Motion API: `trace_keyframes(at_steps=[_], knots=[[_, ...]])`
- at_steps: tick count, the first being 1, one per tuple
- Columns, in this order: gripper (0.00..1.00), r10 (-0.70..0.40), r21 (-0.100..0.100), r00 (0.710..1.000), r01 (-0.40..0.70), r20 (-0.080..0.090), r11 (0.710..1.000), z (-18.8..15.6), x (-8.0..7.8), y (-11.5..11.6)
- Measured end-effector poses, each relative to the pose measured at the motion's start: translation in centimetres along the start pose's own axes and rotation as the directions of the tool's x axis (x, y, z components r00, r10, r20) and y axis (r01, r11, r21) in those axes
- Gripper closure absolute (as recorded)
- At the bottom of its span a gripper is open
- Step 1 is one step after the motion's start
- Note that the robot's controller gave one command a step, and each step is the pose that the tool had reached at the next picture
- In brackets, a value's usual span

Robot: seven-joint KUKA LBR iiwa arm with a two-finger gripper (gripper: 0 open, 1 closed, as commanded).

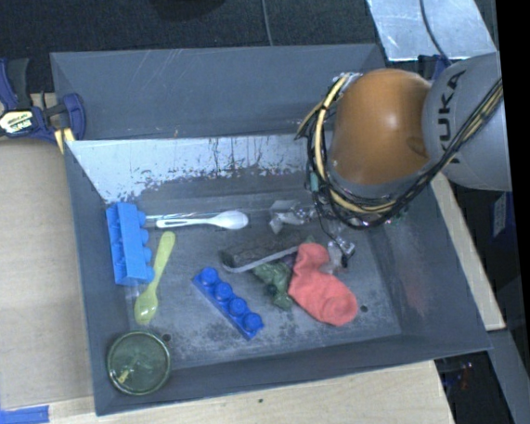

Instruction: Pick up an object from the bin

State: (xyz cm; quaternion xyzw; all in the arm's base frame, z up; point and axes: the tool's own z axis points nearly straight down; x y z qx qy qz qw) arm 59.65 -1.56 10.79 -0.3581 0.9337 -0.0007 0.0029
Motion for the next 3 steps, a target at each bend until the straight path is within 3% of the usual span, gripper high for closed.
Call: trace_keyframes(at_steps=[1,2,3], knots=[[0.0,-0.27,0.002,0.963,0.27,0.001,0.963,0.5,-0.5,4.8],[0.0,-0.116,0.007,0.993,0.116,0.003,0.993,3.0,-0.5,8.4],[1.0,-0.846,0.005,0.533,0.846,0.002,0.533,3.6,-1.0,8.1]])
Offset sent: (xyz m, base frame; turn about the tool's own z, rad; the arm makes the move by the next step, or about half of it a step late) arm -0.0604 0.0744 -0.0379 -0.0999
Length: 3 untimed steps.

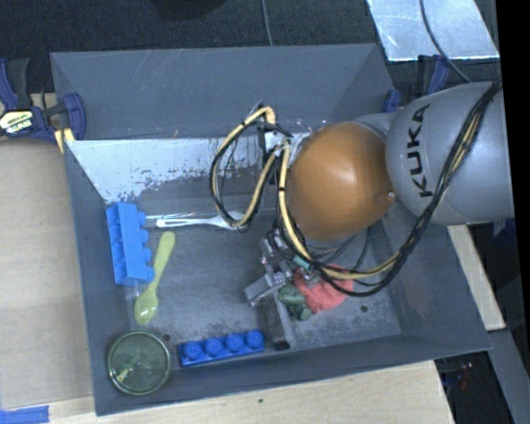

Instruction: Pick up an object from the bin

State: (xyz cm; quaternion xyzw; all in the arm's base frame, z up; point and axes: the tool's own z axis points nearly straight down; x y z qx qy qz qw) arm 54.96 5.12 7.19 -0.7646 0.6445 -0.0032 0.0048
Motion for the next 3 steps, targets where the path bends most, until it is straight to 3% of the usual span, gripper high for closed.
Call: trace_keyframes(at_steps=[1,2,3], knots=[[1.0,-0.025,0.0,1.0,0.025,0.001,1.0,0.0,0.2,-0.2],[1.0,-0.024,-0.008,1.0,0.024,0.003,1.0,-2.7,0.1,0.1],[1.0,-0.023,-0.001,1.0,0.023,0.002,1.0,-6.4,0.2,-0.2]])
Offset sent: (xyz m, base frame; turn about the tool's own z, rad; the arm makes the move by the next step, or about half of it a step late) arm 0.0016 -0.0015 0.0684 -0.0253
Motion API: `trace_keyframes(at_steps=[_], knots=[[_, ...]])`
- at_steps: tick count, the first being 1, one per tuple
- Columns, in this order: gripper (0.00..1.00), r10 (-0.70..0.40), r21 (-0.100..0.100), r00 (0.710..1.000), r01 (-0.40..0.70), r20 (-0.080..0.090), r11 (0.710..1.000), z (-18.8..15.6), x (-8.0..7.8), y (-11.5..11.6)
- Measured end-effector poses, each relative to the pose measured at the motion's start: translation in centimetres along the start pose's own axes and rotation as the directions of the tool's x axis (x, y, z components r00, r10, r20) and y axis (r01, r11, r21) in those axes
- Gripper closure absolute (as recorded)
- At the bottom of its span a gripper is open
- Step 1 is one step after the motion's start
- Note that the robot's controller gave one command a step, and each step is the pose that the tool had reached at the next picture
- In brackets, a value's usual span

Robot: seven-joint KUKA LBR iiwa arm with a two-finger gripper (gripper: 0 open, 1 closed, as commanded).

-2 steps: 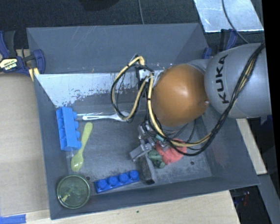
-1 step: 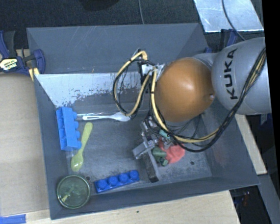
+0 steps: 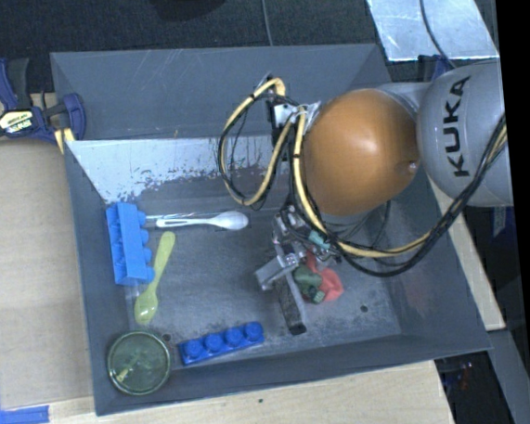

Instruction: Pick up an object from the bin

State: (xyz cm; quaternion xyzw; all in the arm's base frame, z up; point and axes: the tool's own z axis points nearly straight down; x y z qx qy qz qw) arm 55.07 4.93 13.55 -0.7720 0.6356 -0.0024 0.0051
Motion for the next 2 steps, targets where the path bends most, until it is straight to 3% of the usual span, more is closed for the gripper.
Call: trace_keyframes(at_steps=[1,2], knots=[[1.0,0.001,-0.004,1.0,-0.001,0.002,1.0,-4.3,-0.1,0.1],[1.0,0.003,-0.001,1.0,-0.003,0.003,1.0,-6.0,-0.1,0.0]])
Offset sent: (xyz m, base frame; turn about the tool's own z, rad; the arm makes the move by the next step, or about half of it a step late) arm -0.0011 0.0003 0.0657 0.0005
